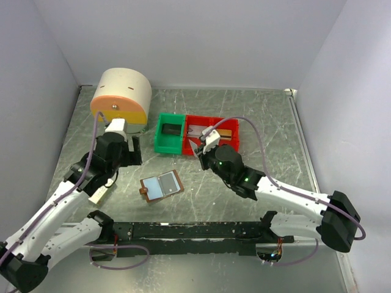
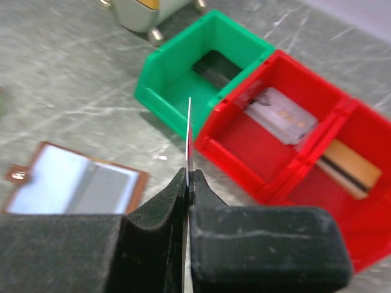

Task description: Take the credit cards out of the card holder

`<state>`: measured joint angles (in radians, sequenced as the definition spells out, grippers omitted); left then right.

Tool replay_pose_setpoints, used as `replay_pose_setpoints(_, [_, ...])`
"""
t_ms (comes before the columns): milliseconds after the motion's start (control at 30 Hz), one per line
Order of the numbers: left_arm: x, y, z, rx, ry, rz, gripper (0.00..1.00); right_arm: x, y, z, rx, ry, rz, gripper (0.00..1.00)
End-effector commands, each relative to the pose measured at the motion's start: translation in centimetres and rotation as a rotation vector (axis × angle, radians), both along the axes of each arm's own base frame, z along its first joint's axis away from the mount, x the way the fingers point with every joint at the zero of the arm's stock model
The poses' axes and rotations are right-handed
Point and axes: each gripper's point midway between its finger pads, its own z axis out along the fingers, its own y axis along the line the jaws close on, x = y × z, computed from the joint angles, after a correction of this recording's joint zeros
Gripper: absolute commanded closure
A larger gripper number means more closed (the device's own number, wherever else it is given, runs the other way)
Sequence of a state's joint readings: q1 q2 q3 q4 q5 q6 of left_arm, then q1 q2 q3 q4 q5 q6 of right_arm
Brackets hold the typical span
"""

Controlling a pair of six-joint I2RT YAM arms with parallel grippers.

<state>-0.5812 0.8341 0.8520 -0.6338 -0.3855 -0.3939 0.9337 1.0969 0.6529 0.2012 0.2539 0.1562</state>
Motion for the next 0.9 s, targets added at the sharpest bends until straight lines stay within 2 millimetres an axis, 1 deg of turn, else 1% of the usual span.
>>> replay_pose_setpoints(0, [0.5,3.2,0.6,-0.032,-0.034,0.136,0.01,2.5,-1.9,0.6,-0.316,-0.212,-0.034,1.00])
replay_pose_setpoints(33, [0.6,3.5,0.9,-0.035,-0.045,0.147,0.00,2.7,-1.7,0.6,-0.343,-0.236,-0.020,1.00])
replay_pose_setpoints(100, [0.7,4.3,1.4,-0.025,-0.069,0.182,0.00,3.5,-1.9,0.8,-0.383,-0.275,-0.047,1.00])
replay_pose_setpoints(200, [0.7,5.2,1.5,-0.008,-0.069,0.230,0.00,5.1,-2.2,0.5,-0.421,-0.277,-0.105,1.00])
replay_pose_setpoints(267, [0.7,5.6,1.3,0.004,-0.059,0.248,0.00,6.2,-1.6,-0.6,-0.457,-0.216,-0.063,1.00])
replay_pose_setpoints(300, [0.7,5.6,1.2,0.009,-0.055,0.250,0.01,6.9,-1.3,-1.2,-0.466,-0.175,-0.031,1.00])
replay_pose_setpoints(333, [0.8,5.7,1.1,0.011,-0.051,0.250,0.01,7.5,-1.0,-2.8,-0.488,-0.110,0.016,1.00])
replay_pose_setpoints(367, [0.8,5.7,1.1,0.012,-0.047,0.251,0.01,8.1,-0.6,-2.4,-0.479,-0.099,0.026,1.00])
replay_pose_setpoints(400, [0.9,5.8,1.1,0.012,-0.045,0.257,0.01,8.5,-0.3,-2.9,-0.496,-0.078,0.044,1.00])
replay_pose_setpoints(433, [0.9,5.9,1.0,0.010,-0.039,0.256,0.01,8.7,-0.1,-4.2,-0.534,-0.057,0.080,1.00])
replay_pose_setpoints(467, [0.9,5.9,1.0,0.009,-0.037,0.256,0.00,9.4,0.5,-3.7,-0.537,-0.062,0.087,1.00])
replay_pose_setpoints(600, [0.9,6.1,1.0,0.007,-0.035,0.264,0.00,11.1,1.0,-4.6,-0.575,-0.029,0.096,1.00])
replay_pose_setpoints(700, [0.8,6.2,1.1,0.003,-0.043,0.263,0.00,12.1,1.3,-4.9,-0.611,-0.048,0.097,1.00])
replay_pose_setpoints(800, [0.8,6.0,1.2,-0.003,-0.047,0.251,0.00,13.1,1.0,-5.5,-0.671,-0.051,0.077,1.00])
replay_pose_setpoints(867, [0.8,5.9,1.1,-0.004,-0.044,0.243,0.01,13.8,0.5,-6.1,-0.728,-0.050,0.061,1.00])
